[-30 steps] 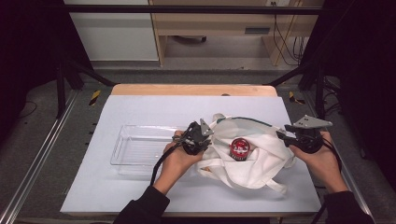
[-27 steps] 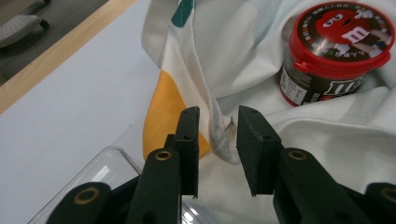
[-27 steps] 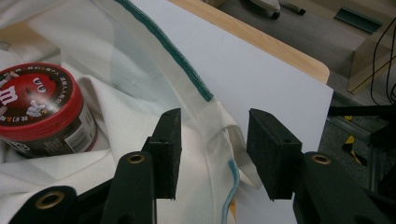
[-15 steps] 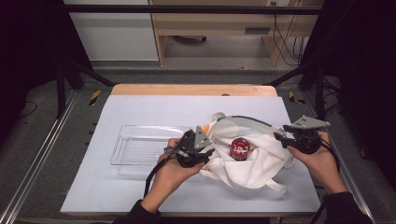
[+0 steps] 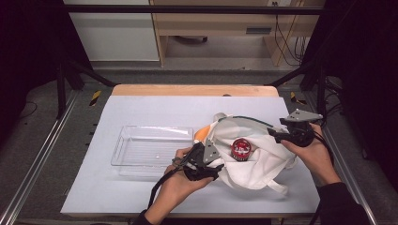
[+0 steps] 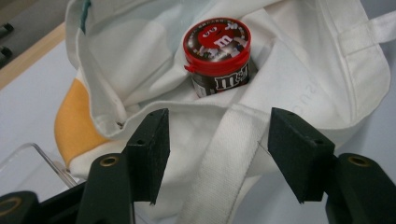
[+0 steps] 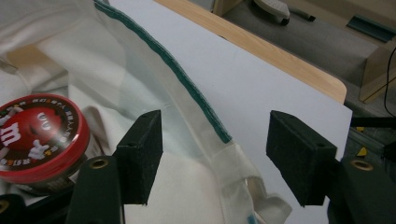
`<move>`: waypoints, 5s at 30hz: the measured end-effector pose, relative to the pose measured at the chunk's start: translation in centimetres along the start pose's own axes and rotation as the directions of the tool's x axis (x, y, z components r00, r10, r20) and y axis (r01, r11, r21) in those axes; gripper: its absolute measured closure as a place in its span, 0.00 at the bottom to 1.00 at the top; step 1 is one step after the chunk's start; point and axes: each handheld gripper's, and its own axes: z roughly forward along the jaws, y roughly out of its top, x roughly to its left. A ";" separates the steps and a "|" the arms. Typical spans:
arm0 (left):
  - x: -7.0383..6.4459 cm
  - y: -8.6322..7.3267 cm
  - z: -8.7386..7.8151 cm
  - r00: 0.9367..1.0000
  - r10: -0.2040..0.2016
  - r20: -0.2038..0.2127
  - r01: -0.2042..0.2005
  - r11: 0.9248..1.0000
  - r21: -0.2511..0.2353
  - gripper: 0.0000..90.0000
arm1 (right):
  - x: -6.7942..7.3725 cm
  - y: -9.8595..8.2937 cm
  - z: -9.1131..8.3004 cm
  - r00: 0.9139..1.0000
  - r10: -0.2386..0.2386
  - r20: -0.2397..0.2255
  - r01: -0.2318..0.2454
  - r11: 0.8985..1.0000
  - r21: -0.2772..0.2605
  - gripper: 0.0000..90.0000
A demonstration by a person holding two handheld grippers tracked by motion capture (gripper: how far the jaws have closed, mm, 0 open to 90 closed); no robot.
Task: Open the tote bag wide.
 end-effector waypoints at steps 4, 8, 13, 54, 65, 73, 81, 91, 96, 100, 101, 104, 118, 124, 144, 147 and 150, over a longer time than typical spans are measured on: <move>-0.4 -0.7 0.7 1.000 0.012 0.022 -0.012 1.000 0.017 0.46 | -0.7 0.1 1.3 1.000 0.011 -0.023 -0.010 1.000 0.026 0.42; -0.7 -0.9 1.4 0.998 0.031 0.049 -0.032 0.999 0.025 0.50 | -1.3 0.0 2.3 0.999 0.011 -0.034 -0.009 0.998 0.066 0.44; -0.6 -1.2 1.3 0.999 0.038 0.028 -0.038 0.999 0.027 0.60 | -1.6 -0.4 3.2 0.998 0.010 -0.063 -0.003 0.994 0.111 0.48; -2.5 -4.8 2.5 0.995 0.094 0.012 -0.095 0.985 0.145 0.93 | -2.7 -1.8 7.4 1.000 -0.013 0.024 0.007 0.974 0.227 0.92; -2.0 -5.2 2.3 0.999 0.046 0.014 -0.047 0.993 0.105 0.93 | -2.0 -1.1 5.5 0.998 -0.012 0.056 0.001 0.983 0.181 0.73; -1.9 -5.1 1.9 1.000 0.008 0.006 -0.009 0.997 0.077 0.81 | 0.1 0.5 1.8 0.996 -0.021 0.091 0.013 0.996 0.084 0.43; -1.7 -4.4 1.2 0.998 -0.063 0.004 0.063 0.997 0.035 0.49 | 3.7 2.2 -0.2 0.999 0.015 -0.038 -0.016 1.000 -0.006 0.29; -1.0 -2.9 -0.8 0.996 -0.087 0.012 0.087 0.996 -0.033 0.29 | 7.1 2.9 0.4 0.985 -0.015 -0.172 0.022 0.999 0.042 0.20; -0.5 -2.3 -1.6 0.995 -0.104 0.003 0.104 0.993 -0.061 0.22 | 7.9 2.8 0.7 0.980 -0.031 -0.194 0.043 0.998 0.055 0.19; 0.0 -2.2 -2.3 0.994 -0.113 -0.008 0.112 0.991 -0.072 0.20 | 8.3 2.4 1.2 0.978 -0.040 -0.204 0.059 0.995 0.086 0.19; 0.1 -2.2 -2.4 0.993 -0.116 -0.014 0.114 0.991 -0.073 0.20 | 8.3 2.4 1.3 0.979 -0.036 -0.202 0.054 0.995 0.088 0.19; 0.6 -2.3 -2.7 0.992 -0.122 -0.027 0.120 0.990 -0.069 0.19 | 8.3 2.1 1.6 0.979 -0.039 -0.203 0.059 0.994 0.097 0.20; 3.8 -3.7 -4.9 0.978 -0.179 -0.103 0.171 0.982 -0.081 0.19 | 9.0 1.5 2.2 0.965 -0.058 -0.256 0.095 0.986 0.133 0.17; 5.5 -4.6 -5.9 0.969 -0.207 -0.136 0.198 0.977 -0.082 0.19 | 8.9 1.4 2.4 0.963 -0.054 -0.263 0.095 0.985 0.144 0.17; 8.0 -6.3 -7.3 0.946 -0.261 -0.190 0.251 0.965 -0.076 0.18 | 8.9 1.3 5.1 0.952 -0.057 -0.302 0.121 0.973 0.197 0.18; 8.1 -6.4 -7.2 0.945 -0.264 -0.192 0.256 0.964 -0.066 0.16 | 8.9 1.2 5.5 0.950 -0.055 -0.306 0.123 0.970 0.209 0.18; 8.3 -6.6 -7.2 0.941 -0.271 -0.202 0.264 0.962 -0.065 0.14 | 8.9 1.1 5.9 0.950 -0.054 -0.309 0.128 0.965 0.227 0.18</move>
